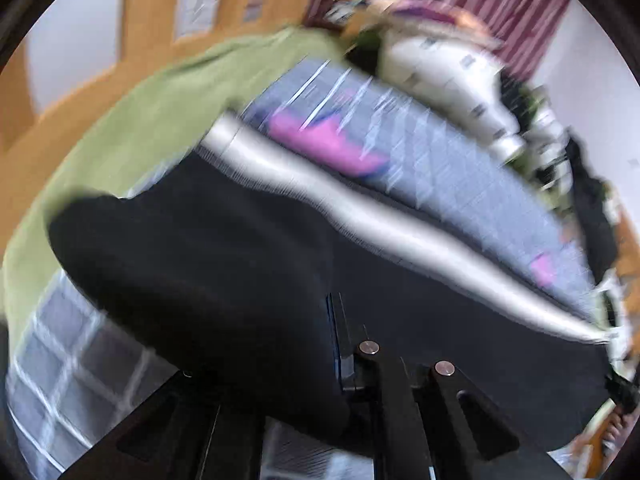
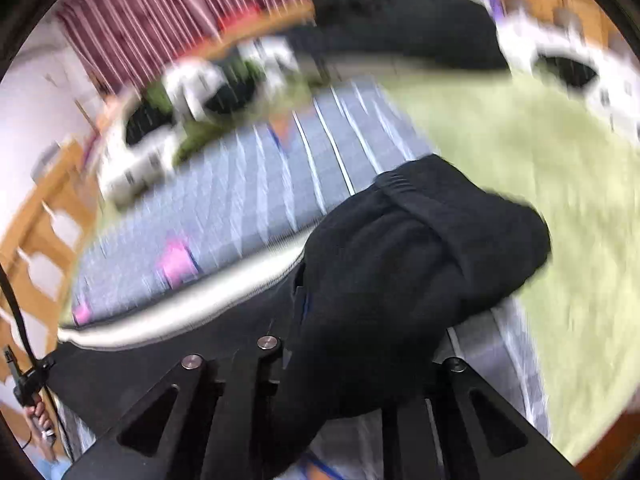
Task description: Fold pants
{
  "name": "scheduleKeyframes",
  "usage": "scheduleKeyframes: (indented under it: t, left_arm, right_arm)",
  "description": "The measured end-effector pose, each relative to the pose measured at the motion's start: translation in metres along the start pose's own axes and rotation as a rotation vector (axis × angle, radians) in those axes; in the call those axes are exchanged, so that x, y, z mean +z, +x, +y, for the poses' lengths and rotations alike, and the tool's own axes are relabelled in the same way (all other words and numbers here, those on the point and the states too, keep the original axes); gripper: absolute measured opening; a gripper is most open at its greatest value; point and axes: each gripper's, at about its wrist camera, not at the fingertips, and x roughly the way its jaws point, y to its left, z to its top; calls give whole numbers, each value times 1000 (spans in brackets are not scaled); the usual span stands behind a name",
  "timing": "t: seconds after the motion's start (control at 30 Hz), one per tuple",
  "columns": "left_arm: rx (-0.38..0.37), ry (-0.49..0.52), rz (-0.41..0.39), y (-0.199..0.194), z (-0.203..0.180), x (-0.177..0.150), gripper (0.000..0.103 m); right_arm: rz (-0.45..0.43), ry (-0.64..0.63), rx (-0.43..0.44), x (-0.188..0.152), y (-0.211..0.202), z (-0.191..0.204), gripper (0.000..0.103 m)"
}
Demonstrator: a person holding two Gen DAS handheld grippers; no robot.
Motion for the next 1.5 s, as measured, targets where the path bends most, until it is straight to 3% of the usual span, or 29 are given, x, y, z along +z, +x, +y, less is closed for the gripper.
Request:
scheduleKeyframes:
  t: [0.03, 0.1, 0.17, 0.2, 0.23, 0.27, 0.33, 0.4, 0.43, 0.53, 0.6, 0.67, 0.73, 0.8, 0.93, 0.97, 1.0, 1.03, 1.07, 1.13, 1.17, 1.23, 1.33, 1.4, 1.43, 1.47, 1.5]
  left_arm:
    - [6, -10, 7, 5, 4, -7, 18]
    - [-19, -68, 6, 4, 15, -17, 27]
    - [-33, -94, 16, -5, 20, -20, 42]
    - [-34, -91, 20, -10, 20, -21, 58]
    - [-30, -86, 7, -16, 18, -22, 65]
    - [-26, -80, -10, -21, 18, -24, 66]
    - [-12, -60, -27, -28, 18, -28, 66]
    - [2, -80, -28, -29, 22, -32, 66]
    - [-2, -103, -37, -31, 27, -35, 66]
    - [-39, -207, -104, -38, 38, -39, 66]
    - [-65, -258, -137, -42, 50, -38, 66]
    - [-65, -288, -124, -39, 59, -34, 66]
    - [-80, -324, -115, -31, 70, -31, 66]
    - [-94, -340, -126, -20, 75, -26, 66]
    - [-35, -324, -132, -1, 72, -3, 65]
    - [-2, -322, -126, 4, 72, 4, 56]
    - [44, -305, -134, 7, 70, 13, 17]
    - [77, -269, -144, 7, 69, 22, 9]
    - [68, -237, -163, 2, 68, 30, 9]
    - [-15, -179, -307, -30, 65, 37, 9]
    - [23, -110, -325, -35, 57, 38, 10]
    - [100, -81, -256, -23, 55, 37, 14]
    - [114, -135, -54, 7, 74, 28, 24]
    - [56, -153, -50, -4, 83, 19, 34]
    - [64, -139, -57, -12, 82, 16, 42]
    - [75, -114, -62, -20, 80, 13, 60]
    - [64, -71, -71, -31, 77, 9, 63]
  right_arm:
    - [67, 23, -16, -17, 15, -13, 15]
    - [89, 59, -11, -42, 28, -32, 23]
    - [36, 98, 16, -55, 15, -41, 42]
    - [-9, 126, 20, -61, 2, -47, 50]
    - [-58, 144, 14, -64, -8, -50, 64]
    - [-108, 160, 24, -66, -16, -54, 72]
    - [-158, 208, 52, -63, -20, -62, 76]
    - [-131, 296, 78, -55, -5, -74, 81]
    - [-111, 346, 88, -50, 6, -80, 79]
    - [-147, 417, 3, -39, 15, -80, 51]
    - [-223, 300, -14, -23, -3, -66, 44]
    - [-303, 193, 29, -8, -27, -54, 43]
    - [-301, 163, 17, 0, -33, -47, 48]
    - [-231, 129, -62, 4, -23, -42, 55]
    - [-62, 170, -169, -25, 2, -61, 57]
    - [-65, 176, -172, -37, -4, -68, 57]
    - [-74, 180, -168, -47, -10, -71, 57]
    - [-82, 185, -177, -55, -21, -72, 58]
    - [-83, 186, -188, -59, -26, -72, 58]
    - [-89, 195, -208, -62, -40, -68, 58]
    - [-94, 197, -218, -62, -44, -63, 58]
    - [-122, 186, -250, -59, -58, -53, 58]
    - [-157, 153, -262, -48, -71, -27, 58]
    - [-166, 120, -238, -41, -69, -7, 58]
    - [-164, 91, -231, -37, -66, 6, 58]
    - [-161, 66, -230, -33, -63, 17, 58]
    - [-160, 30, -231, -31, -58, 29, 59]
